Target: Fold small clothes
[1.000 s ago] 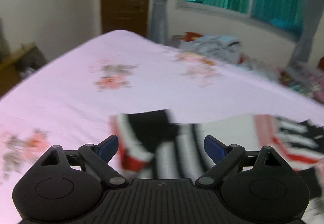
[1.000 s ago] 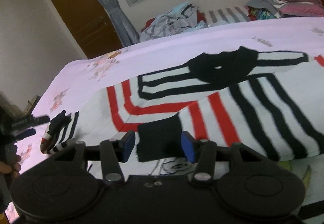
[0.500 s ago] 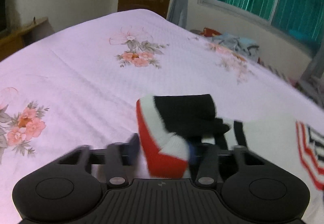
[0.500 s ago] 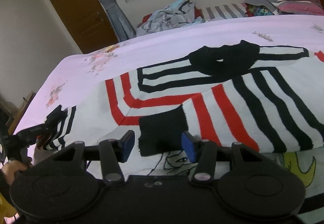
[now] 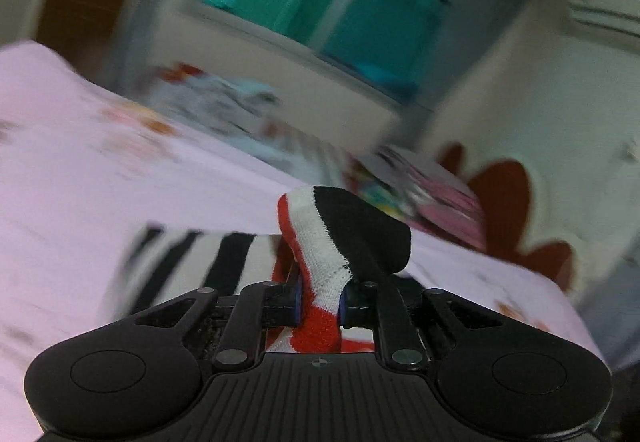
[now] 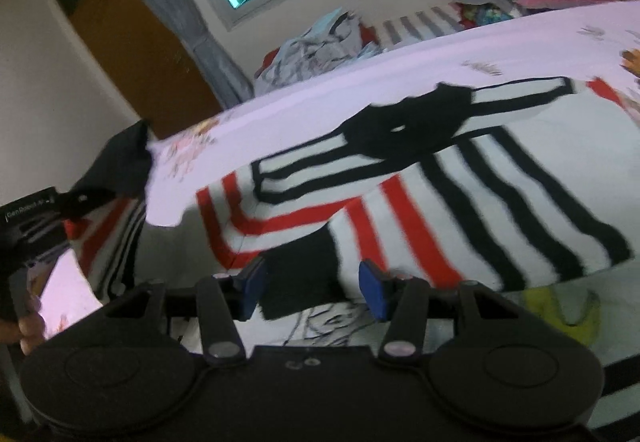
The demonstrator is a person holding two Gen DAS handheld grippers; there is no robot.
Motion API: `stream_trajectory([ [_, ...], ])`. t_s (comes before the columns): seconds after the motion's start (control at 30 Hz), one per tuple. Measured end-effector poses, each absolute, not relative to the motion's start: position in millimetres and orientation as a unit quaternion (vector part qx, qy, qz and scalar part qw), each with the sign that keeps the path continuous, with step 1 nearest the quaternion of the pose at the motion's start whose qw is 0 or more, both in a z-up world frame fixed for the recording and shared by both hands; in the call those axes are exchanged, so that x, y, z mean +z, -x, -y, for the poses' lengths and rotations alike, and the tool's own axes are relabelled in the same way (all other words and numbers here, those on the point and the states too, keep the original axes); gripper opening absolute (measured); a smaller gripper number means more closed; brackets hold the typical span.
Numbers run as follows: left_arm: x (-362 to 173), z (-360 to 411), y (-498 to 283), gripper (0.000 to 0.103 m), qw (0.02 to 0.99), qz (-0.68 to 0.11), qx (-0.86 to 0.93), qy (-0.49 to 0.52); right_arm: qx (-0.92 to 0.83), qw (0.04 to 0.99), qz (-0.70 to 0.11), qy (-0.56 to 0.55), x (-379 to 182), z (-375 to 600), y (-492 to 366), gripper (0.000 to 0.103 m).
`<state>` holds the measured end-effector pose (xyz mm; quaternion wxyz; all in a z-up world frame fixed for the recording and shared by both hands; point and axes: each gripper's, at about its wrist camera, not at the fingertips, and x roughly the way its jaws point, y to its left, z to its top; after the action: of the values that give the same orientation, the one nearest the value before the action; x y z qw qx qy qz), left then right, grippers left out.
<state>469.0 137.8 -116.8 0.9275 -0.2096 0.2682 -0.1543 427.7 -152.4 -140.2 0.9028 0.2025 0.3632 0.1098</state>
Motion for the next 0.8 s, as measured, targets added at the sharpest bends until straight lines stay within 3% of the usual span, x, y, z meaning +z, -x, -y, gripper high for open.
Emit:
stream_trajectory([
  [0.13, -147, -67, -472, 0.016, 0.906, -0.326, -0.198, 0.183, 0.066, 0.909, -0.351, -0.215, -138, 189, -413, 0.054],
  [0.17, -154, -56, -471, 0.020, 0.900, -0.346, -0.200, 0.175, 0.056, 0.910, -0.350, -0.214, -137, 197, -409, 0.055],
  [0.2, -166, -43, -472, 0.029, 0.891, -0.375, -0.198, 0.162, 0.051, 0.911, -0.350, -0.214, -138, 203, -406, 0.055],
  [0.23, -174, -35, -473, 0.051, 0.884, -0.397, -0.194, 0.152, 0.046, 0.910, -0.350, -0.217, -139, 209, -404, 0.056],
  [0.27, -181, -31, -473, 0.065, 0.878, -0.413, -0.191, 0.147, 0.045, 0.909, -0.351, -0.220, -140, 213, -403, 0.058],
  [0.3, -182, -28, -466, 0.068, 0.880, -0.408, -0.195, 0.144, 0.046, 0.908, -0.352, -0.223, -141, 216, -403, 0.058],
  [0.37, -175, -27, -453, 0.084, 0.887, -0.396, -0.197, 0.129, 0.052, 0.905, -0.356, -0.228, -146, 217, -405, 0.060],
  [0.8, -149, -153, -409, 0.086, 0.931, -0.352, -0.049, 0.085, 0.085, 0.874, -0.410, -0.245, -174, 189, -438, 0.061],
])
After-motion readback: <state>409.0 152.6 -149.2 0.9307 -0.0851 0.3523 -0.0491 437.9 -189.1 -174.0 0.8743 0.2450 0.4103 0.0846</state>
